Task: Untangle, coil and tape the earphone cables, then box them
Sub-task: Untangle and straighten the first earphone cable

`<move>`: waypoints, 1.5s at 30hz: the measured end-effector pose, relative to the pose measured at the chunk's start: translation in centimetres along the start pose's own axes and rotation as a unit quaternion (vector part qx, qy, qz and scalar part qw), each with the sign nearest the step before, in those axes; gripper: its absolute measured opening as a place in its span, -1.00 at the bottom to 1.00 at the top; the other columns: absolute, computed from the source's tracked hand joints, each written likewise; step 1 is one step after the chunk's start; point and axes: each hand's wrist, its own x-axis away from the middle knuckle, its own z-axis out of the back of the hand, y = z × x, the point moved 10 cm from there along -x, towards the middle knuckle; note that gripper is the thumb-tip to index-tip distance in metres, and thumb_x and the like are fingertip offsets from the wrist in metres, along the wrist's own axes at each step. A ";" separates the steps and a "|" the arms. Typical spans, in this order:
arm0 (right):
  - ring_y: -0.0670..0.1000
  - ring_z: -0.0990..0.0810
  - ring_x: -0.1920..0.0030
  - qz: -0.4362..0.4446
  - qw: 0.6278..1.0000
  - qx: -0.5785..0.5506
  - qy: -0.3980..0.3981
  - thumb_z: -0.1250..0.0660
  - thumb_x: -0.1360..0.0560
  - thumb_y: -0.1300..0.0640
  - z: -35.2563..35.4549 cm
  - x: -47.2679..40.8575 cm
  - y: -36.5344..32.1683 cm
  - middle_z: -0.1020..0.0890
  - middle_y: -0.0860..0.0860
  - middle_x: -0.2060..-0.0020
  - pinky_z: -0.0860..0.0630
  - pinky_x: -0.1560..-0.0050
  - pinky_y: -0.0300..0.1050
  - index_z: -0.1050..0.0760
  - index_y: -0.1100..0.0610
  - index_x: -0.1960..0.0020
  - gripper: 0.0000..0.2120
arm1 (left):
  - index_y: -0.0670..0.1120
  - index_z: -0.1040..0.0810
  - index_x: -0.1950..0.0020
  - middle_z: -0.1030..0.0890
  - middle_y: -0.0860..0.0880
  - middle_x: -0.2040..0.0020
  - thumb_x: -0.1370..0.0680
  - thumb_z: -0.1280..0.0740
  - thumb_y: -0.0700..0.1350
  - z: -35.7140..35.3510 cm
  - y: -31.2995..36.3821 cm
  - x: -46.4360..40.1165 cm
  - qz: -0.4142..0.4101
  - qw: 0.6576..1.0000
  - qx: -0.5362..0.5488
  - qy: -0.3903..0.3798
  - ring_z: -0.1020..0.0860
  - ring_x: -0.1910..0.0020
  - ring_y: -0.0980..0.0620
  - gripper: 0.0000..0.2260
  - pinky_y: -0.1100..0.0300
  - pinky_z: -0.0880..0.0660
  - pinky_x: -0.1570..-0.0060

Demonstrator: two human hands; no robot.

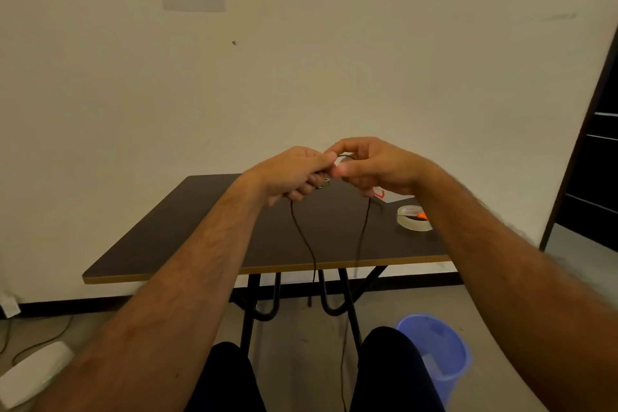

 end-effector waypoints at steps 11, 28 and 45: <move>-0.08 -0.27 0.53 0.002 0.967 -0.058 0.248 -0.25 -0.61 0.21 6.8 1.1 -1.2 -0.48 0.03 0.36 -0.45 0.42 -0.11 -0.47 0.13 -0.14 -0.88 | -0.07 -0.46 0.12 -0.22 0.07 0.42 -0.69 -0.09 0.04 0.2 -3.3 0.8 0.016 0.982 0.188 -0.018 -0.11 0.51 0.17 -0.70 0.31 -0.01 0.56; -0.09 -0.28 0.52 -0.011 0.994 -0.034 -0.100 -0.39 -0.43 0.19 -0.7 0.2 -1.8 -0.22 0.13 0.41 -0.49 0.32 -0.11 -0.44 0.15 -0.35 -0.51 | -0.05 -0.44 0.13 -0.21 0.07 0.40 -0.69 -0.07 0.08 -2.6 -0.3 1.2 -0.008 0.985 0.147 -0.093 -0.10 0.49 0.15 -0.68 0.31 -0.03 0.55; -0.07 -0.25 0.49 0.142 0.953 0.058 0.262 -0.37 -0.55 0.23 3.6 0.3 -5.6 -0.46 -0.09 0.50 -0.21 0.46 -0.15 -0.61 0.11 0.14 -0.89 | -0.05 -0.37 0.21 -0.17 0.06 0.41 -0.61 0.02 0.29 -6.4 0.6 2.7 -0.019 0.930 0.343 -0.134 -0.04 0.44 0.12 -0.53 0.26 0.00 0.47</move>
